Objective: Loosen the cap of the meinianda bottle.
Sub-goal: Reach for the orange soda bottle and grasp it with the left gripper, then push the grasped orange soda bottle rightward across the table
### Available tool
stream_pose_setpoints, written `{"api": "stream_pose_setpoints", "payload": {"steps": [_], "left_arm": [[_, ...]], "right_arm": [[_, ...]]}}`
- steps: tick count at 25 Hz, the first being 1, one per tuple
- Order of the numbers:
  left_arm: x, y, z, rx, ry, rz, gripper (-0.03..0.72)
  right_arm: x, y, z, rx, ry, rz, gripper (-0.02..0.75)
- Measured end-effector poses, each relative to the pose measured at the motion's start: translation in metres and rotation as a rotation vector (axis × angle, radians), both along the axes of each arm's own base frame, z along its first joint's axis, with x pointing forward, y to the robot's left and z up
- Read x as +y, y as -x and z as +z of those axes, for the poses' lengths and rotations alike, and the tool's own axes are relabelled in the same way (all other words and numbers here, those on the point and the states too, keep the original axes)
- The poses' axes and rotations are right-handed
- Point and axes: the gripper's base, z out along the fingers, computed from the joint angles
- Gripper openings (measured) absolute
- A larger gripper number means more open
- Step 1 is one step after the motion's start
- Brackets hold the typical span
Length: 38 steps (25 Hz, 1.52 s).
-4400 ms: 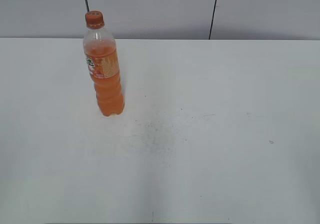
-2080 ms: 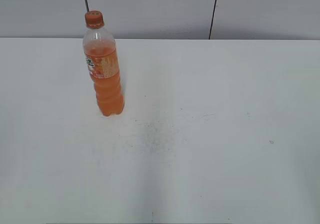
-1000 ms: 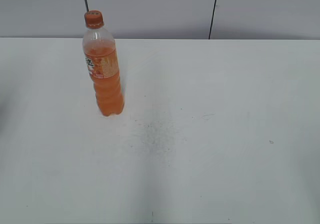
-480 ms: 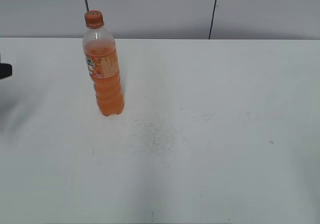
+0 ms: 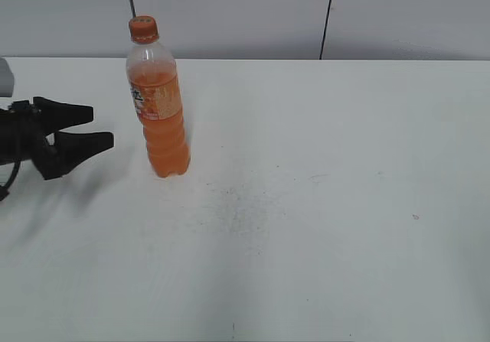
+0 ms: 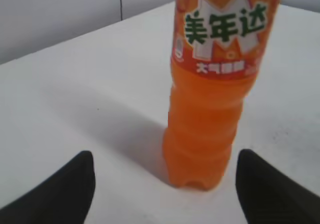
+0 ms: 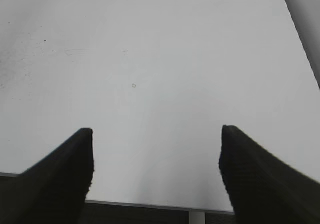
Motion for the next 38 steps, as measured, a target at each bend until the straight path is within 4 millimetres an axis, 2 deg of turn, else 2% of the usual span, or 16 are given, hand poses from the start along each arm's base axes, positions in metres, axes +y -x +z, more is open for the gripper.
{"api": "stream_pose_setpoints", "payload": {"steps": [8, 13, 18, 21, 25, 35, 38], "left_arm": [[-0.039, -0.026, -0.019, 0.004, -0.011, -0.14, 0.54], [-0.061, -0.045, -0.019, -0.046, -0.026, -0.205, 0.54], [-0.074, -0.058, -0.022, -0.04, -0.024, -0.242, 0.54], [-0.075, -0.058, -0.022, -0.037, -0.028, -0.254, 0.515], [-0.076, -0.057, -0.023, -0.036, -0.03, -0.265, 0.393], [-0.077, -0.056, -0.023, -0.036, -0.022, -0.272, 0.392], [-0.082, -0.056, -0.023, -0.037, -0.019, -0.279, 0.392]], "right_arm": [[0.0, 0.0, 0.0, 0.0, 0.0, 0.0, 0.588], [0.0, 0.0, 0.0, 0.0, 0.0, 0.0, 0.588], [0.0, 0.0, 0.0, 0.0, 0.0, 0.0, 0.588], [0.0, 0.0, 0.0, 0.0, 0.0, 0.0, 0.588], [0.0, 0.0, 0.0, 0.0, 0.0, 0.0, 0.588], [0.0, 0.0, 0.0, 0.0, 0.0, 0.0, 0.588], [0.0, 0.0, 0.0, 0.0, 0.001, -0.001, 0.588]]}}
